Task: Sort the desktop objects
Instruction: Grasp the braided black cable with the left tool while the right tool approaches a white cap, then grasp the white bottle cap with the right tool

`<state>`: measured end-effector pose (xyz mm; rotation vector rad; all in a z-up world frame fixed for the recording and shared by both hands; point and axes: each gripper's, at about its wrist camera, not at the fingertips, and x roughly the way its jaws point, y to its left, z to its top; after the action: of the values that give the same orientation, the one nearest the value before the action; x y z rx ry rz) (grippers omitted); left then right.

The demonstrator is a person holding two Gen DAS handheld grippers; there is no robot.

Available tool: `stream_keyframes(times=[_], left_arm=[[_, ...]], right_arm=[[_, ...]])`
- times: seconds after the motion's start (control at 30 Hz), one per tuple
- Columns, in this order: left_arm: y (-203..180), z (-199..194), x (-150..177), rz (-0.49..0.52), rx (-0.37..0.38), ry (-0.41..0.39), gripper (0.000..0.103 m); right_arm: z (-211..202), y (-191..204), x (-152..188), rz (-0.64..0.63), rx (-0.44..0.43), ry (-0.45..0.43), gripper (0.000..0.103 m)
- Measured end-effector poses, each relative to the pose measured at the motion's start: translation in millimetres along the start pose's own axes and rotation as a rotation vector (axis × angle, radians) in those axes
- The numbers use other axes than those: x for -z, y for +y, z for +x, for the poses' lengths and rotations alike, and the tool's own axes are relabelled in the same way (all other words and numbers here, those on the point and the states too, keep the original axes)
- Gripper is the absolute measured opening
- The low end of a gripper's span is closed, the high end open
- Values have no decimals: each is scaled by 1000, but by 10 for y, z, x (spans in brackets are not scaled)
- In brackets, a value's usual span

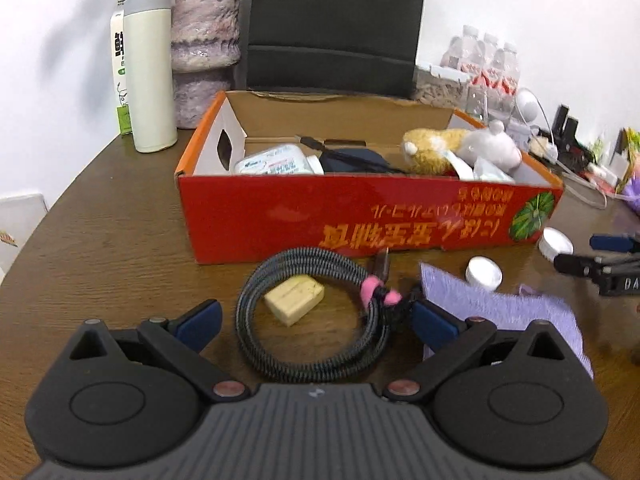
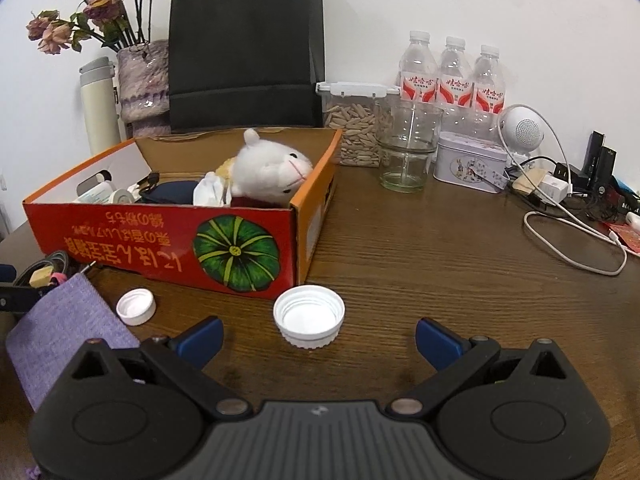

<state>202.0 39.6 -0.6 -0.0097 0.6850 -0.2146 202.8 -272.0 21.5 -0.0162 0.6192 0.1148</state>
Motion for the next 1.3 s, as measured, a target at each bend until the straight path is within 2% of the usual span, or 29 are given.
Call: stream_keyframes(times=[0.1, 0.47, 0.8, 0.97, 1.3], left_arm=[[-16, 42, -64, -25, -2, 0, 103], [-128, 289, -111, -37, -111, 52, 103], [-175, 295, -69, -25, -140, 28, 103], [-204, 244, -70, -13, -157, -1, 103], [-211, 298, -66, 8, -215, 7, 103]], right_arm=[[25, -15, -21, 1, -1, 0, 103], [153, -37, -71, 2, -7, 37, 100], [157, -1, -51, 2, -44, 55, 89], [158, 0, -59, 6, -45, 54, 88], [203, 34, -78, -11, -26, 62, 89]])
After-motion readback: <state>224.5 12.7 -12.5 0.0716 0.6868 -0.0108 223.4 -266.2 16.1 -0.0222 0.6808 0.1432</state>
